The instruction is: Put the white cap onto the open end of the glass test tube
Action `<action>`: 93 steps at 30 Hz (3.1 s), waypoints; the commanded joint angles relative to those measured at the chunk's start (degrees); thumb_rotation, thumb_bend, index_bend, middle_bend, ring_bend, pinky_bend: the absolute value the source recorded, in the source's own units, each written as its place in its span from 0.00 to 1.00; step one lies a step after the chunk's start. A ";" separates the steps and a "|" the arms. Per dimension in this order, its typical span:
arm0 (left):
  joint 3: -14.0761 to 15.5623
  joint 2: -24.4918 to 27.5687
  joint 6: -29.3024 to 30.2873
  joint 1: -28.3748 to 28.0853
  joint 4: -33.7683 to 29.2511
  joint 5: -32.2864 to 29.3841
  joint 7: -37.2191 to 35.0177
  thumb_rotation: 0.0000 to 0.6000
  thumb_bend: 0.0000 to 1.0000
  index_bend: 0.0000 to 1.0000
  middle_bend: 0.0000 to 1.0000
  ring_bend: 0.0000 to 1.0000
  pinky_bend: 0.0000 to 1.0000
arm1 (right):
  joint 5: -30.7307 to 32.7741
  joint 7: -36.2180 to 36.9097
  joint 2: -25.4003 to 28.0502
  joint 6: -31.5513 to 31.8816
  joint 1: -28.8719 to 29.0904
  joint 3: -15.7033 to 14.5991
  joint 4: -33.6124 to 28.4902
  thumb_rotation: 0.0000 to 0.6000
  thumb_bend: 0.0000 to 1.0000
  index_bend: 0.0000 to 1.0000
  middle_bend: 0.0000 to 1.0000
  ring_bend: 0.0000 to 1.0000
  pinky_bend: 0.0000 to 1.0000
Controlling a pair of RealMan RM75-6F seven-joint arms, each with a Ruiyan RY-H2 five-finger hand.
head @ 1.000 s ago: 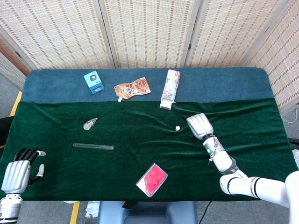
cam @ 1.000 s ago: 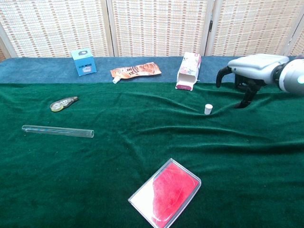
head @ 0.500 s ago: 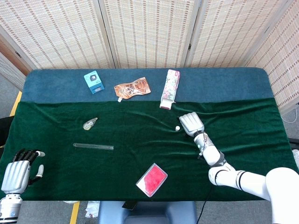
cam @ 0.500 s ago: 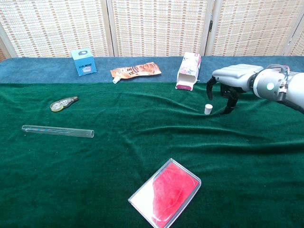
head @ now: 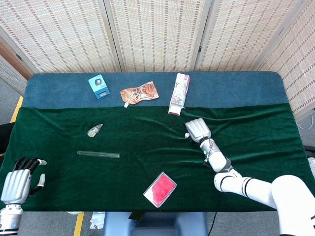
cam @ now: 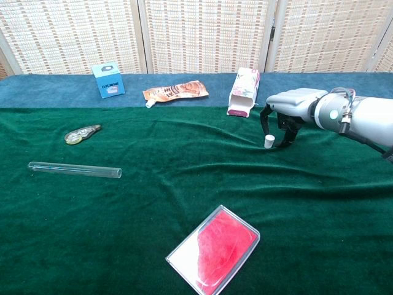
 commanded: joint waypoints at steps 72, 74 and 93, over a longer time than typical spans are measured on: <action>-6.24 -16.19 -30.67 -27.74 11.64 -21.93 23.32 1.00 0.38 0.45 0.77 0.69 0.76 | -17.80 21.08 28.61 12.16 -18.79 -2.13 -25.10 1.00 0.66 0.71 1.00 1.00 1.00; -6.12 -17.06 -30.27 -28.01 12.63 -22.58 23.67 1.00 0.38 0.45 0.77 0.69 0.76 | -17.98 21.13 28.32 11.92 -18.84 -2.05 -24.75 1.00 0.66 0.71 1.00 1.00 1.00; -5.25 -20.85 -27.57 -28.93 17.56 -22.72 21.46 1.00 0.39 0.60 0.83 0.74 0.79 | -18.07 21.33 27.06 10.00 -19.43 -1.65 -23.24 1.00 0.66 0.71 1.00 1.00 1.00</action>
